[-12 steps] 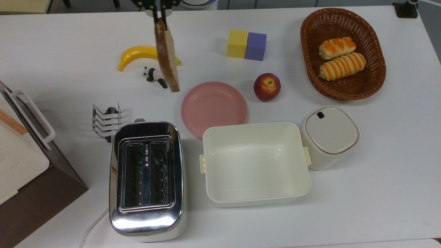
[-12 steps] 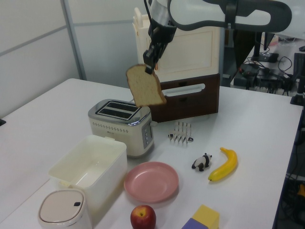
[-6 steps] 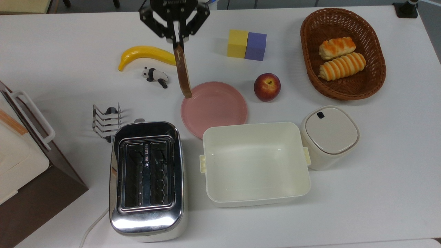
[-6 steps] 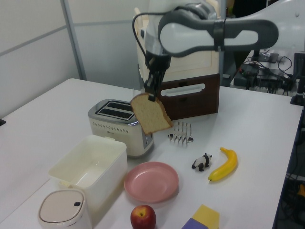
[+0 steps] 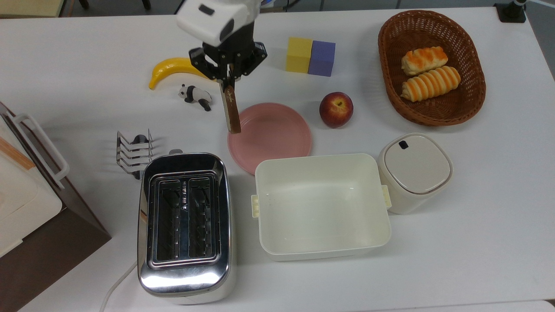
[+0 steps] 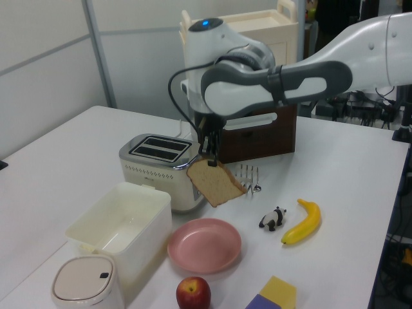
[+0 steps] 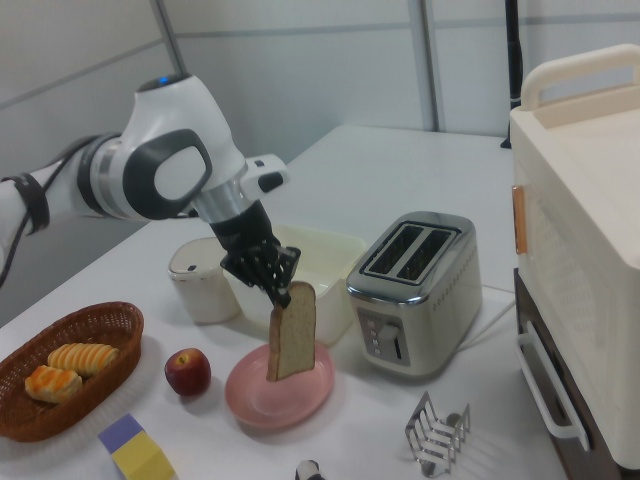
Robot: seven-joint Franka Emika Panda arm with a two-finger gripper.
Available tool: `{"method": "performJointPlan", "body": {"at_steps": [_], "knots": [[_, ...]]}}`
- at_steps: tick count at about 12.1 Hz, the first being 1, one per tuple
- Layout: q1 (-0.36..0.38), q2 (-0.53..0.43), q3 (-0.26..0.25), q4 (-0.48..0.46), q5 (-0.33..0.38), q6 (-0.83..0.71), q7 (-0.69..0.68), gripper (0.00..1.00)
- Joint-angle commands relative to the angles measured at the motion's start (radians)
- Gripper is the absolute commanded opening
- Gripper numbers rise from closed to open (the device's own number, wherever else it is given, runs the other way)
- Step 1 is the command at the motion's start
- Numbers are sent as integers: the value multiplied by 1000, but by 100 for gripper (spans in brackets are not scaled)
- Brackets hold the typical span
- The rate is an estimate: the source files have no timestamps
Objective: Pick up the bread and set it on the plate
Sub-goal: 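Carry the bread slice over the pink plate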
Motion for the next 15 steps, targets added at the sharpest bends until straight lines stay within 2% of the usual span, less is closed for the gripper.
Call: {"method": "performJointPlan", "body": {"at_steps": [1,10,15], "knots": [[17,-26,10,-53,-22,1,-8,0],[24,41,24,-76,-51,95,44,0],[22,51,32,-80,-98,98,45,0]]}}
